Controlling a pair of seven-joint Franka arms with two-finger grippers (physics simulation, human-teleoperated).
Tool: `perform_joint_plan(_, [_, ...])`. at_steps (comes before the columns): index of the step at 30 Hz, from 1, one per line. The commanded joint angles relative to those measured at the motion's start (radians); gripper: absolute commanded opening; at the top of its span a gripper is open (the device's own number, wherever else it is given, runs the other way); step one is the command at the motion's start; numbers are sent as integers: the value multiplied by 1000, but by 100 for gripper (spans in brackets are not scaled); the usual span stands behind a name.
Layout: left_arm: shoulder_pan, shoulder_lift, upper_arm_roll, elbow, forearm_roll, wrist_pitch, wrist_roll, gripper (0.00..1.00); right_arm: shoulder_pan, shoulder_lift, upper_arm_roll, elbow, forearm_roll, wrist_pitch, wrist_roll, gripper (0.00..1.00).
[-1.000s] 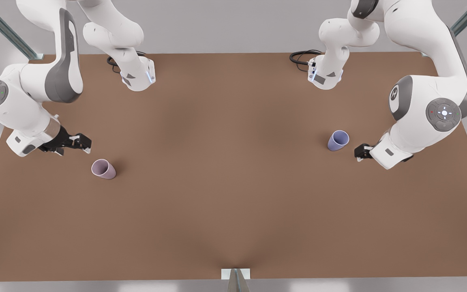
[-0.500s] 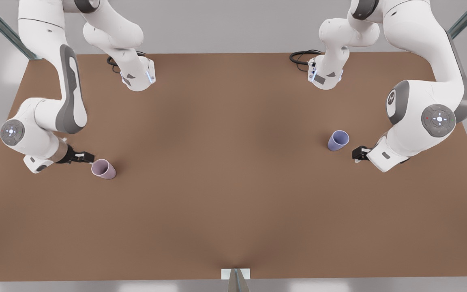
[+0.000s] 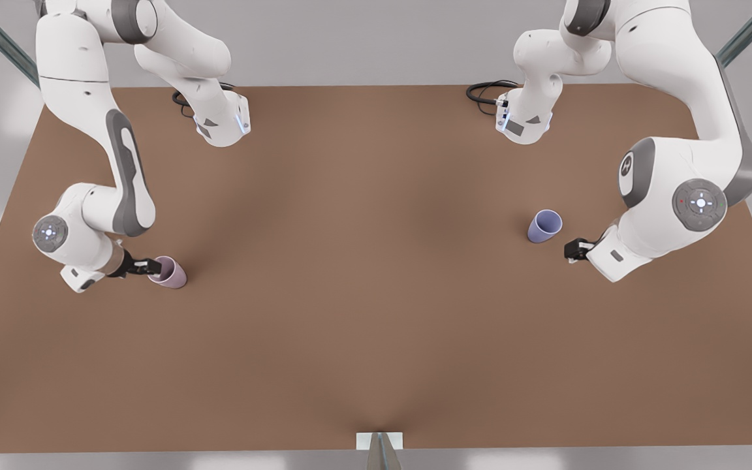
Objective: Stack the cups, with the pink cup at the bottom and the purple cup at the top
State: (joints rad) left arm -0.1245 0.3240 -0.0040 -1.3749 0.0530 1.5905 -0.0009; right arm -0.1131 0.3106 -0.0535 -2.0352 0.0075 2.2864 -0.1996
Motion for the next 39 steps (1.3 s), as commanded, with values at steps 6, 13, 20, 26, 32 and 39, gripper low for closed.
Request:
perform_joint_plan(6, [0,10,4,2,2,-1,-5,100,-5,-4,0,-80,2,91,-129,100])
perform_joint_plan(13, [0,17,4,2,2,-1,-5,100,-20,-1,-2,-135,2,157,-159,100])
perform_joint_plan(20, [2,21,4,2,2,-1,-5,100,-30,7,-3,-143,2,156,-165,77])
perform_joint_plan(26, [2,24,4,2,2,0,-5,100,-23,13,-2,-157,6,159,-156,67])
perform_joint_plan(32, [2,26,6,2,4,0,-5,100,-23,18,-2,-154,6,159,-156,41])
perform_joint_plan(39, [2,26,16,2,2,-1,-4,100,-17,18,-2,-155,6,160,-161,21])
